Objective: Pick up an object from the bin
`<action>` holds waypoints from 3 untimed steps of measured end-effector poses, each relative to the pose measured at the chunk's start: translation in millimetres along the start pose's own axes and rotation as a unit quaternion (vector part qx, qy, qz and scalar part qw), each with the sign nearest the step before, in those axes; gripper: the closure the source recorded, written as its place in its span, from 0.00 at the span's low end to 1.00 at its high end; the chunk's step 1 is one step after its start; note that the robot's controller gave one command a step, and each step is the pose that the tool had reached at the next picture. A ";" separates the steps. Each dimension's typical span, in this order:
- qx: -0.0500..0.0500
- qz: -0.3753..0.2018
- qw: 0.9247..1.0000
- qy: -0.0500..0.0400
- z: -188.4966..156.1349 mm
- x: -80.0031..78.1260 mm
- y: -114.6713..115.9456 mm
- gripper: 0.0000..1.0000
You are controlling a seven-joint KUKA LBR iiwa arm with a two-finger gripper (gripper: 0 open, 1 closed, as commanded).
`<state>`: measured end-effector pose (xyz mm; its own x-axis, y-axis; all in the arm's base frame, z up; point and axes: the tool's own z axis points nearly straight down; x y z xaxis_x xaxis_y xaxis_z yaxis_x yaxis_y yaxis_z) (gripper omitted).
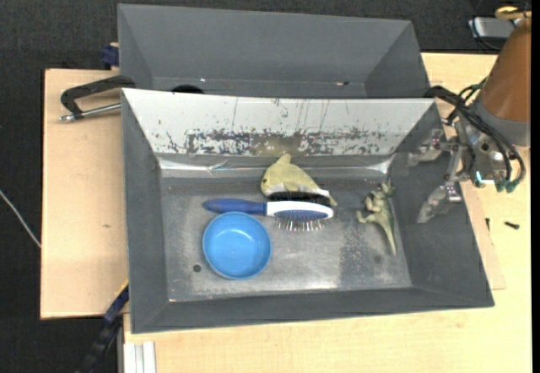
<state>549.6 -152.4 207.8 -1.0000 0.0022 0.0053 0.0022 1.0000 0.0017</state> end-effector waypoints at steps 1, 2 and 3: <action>-0.001 -0.167 0.986 -0.001 124.7 -5.3 27.1 0.00; 0.000 -0.167 0.986 -0.003 121.5 -6.7 27.1 1.00; 0.002 -0.180 0.984 -0.008 36.2 19.2 53.4 1.00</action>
Offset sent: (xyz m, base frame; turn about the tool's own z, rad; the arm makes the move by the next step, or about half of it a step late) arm 0.0050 0.0256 -0.1224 -0.3366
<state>530.4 -98.9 171.8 -0.9362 -0.3514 -0.0105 -0.3514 0.9362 -0.0040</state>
